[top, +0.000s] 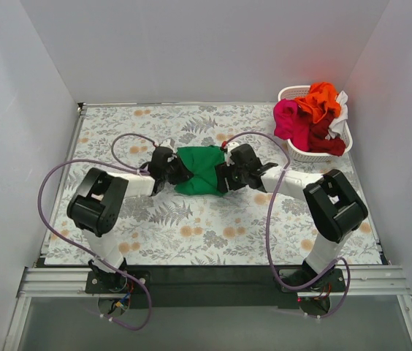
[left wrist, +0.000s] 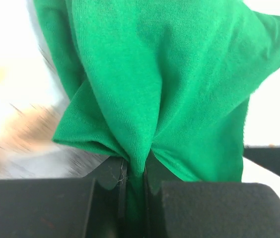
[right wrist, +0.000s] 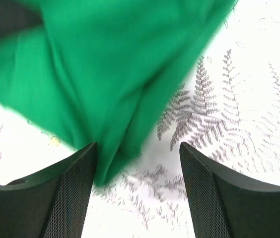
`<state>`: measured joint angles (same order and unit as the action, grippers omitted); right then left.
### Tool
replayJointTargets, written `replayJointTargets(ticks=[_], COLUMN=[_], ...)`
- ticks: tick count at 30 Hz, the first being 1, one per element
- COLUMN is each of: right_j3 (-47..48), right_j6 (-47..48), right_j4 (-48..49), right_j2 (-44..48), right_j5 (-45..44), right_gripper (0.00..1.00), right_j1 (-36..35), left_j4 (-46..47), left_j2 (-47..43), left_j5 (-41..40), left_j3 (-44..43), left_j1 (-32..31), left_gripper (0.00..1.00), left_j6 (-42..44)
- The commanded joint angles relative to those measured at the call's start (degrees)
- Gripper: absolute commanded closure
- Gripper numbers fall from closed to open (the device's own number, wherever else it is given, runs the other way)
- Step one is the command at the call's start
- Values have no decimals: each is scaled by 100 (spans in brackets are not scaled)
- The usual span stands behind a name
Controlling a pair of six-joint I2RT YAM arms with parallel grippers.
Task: Fold and stack the t-shirts
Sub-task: Neatly place the folded tshirt to the corner
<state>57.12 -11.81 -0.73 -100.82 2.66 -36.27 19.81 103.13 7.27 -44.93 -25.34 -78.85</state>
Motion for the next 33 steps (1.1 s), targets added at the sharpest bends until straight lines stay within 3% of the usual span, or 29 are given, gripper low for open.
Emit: replayJointTargets(ticks=[1,11,20,26,33], right_j3=[-105,-526,-693,-755,-764], right_j6=[91,276,355,355,355], right_j4=[-489,-568,-560,-551,-454], right_j2=[518,1310,1705,1934,1969], right_j5=[-160,-520,-494,-486,-310], right_gripper=[40,38,38,37,38], right_j1=[-20,6,32,59,59], left_j4=[-1637,-2754,-3474,-3371,-2764], left_j2=[31,927,1850,1737,1701], left_j5=[-498,-41,-50,-155,-541], left_j3=[-770,-2318,-3916,-3840,-3374], left_j1=[512,1812,2524,3227,3553], left_gripper=[100,100,100,100,100], left_j6=[1458,3164,4395,4580,4861])
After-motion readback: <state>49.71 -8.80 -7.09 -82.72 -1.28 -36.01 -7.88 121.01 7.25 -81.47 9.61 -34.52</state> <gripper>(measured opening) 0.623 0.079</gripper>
